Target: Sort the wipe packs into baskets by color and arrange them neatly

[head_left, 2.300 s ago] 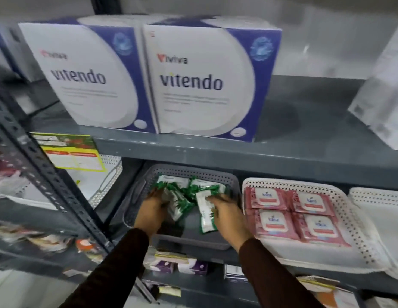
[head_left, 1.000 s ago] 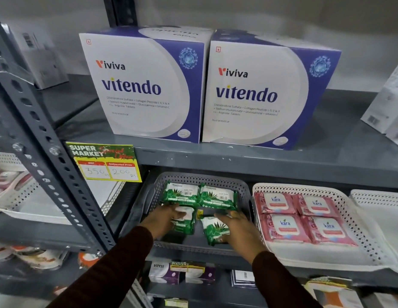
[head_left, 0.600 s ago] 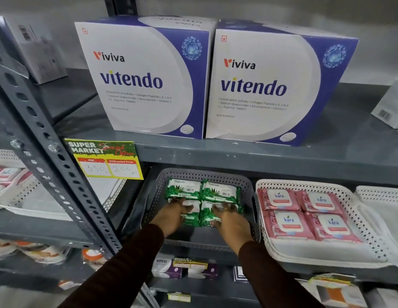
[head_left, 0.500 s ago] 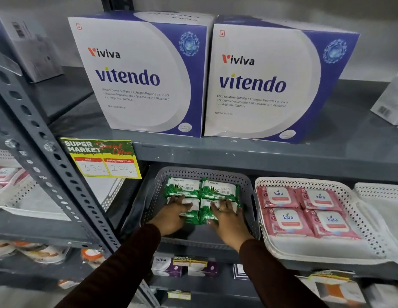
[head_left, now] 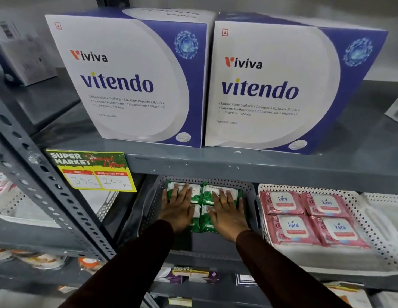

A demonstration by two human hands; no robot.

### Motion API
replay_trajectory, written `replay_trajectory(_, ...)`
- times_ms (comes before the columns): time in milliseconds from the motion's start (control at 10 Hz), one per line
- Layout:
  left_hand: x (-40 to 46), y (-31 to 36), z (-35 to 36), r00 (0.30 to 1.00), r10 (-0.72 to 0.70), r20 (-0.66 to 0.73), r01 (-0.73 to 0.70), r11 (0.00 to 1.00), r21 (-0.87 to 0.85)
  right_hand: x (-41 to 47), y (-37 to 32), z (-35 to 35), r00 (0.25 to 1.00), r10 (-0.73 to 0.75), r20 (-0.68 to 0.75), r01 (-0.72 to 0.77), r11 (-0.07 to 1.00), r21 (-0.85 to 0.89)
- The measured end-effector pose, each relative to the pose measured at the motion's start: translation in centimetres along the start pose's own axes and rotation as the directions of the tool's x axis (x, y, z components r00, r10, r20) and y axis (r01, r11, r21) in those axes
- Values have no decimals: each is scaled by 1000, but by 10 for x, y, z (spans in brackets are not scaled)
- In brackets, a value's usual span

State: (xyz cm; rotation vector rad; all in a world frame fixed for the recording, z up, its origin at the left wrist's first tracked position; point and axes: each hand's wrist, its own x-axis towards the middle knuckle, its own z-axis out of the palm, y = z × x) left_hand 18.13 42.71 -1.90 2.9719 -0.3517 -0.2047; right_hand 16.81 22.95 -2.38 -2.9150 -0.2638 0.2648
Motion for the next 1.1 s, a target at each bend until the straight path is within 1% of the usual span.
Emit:
replay_trajectory(100, 4, -2, 3, 1000, -12, 20, 12, 1000, 22, 1, -4, 2, 1000, 2, 6, -2, 1000, -22)
replay_trajectory(200, 7, 1, -7, 994, -56, 89, 52, 997, 49, 0, -8, -10, 996, 11, 86, -9, 1000, -20)
replay_trajectory(300, 6, 28, -19, 996, -66, 65, 70, 995, -67, -13, -2, -30, 999, -1, 36, -1, 999, 52)
replay_trajectory(400, -4, 83, -29, 953, 80, -291, -148, 964, -220, -43, 22, -48, 951, 39, -306, 5, 990, 141)
replay_trajectory(500, -15, 165, -27, 874, 300, -383, -414, 872, -261, -90, 93, -59, 893, 213, -397, -122, 963, 242)
replay_trajectory(600, -24, 248, -8, 859, 451, -242, -506, 820, -267, -134, 186, -65, 915, 332, -230, -284, 933, 219)
replay_trajectory(700, -25, 298, 9, 920, 392, -14, -392, 917, -68, -162, 242, -62, 937, 339, -90, -307, 917, 256)
replay_trajectory(800, -25, 314, 15, 955, 246, 163, -254, 967, 29, -171, 258, -53, 963, 270, -4, -264, 946, 190)
replay_trajectory(900, -28, 325, 21, 960, 182, 213, -204, 975, 85, -171, 263, -52, 976, 211, 56, -216, 968, 126)
replay_trajectory(1000, -28, 335, 7, 971, 127, 202, -138, 989, 44, -167, 262, -69, 974, 208, 90, -212, 977, 29)
replay_trajectory(1100, -55, 336, 8, 988, 153, 2, -152, 984, -96, -184, 265, -68, 982, 184, 38, -186, 980, 76)
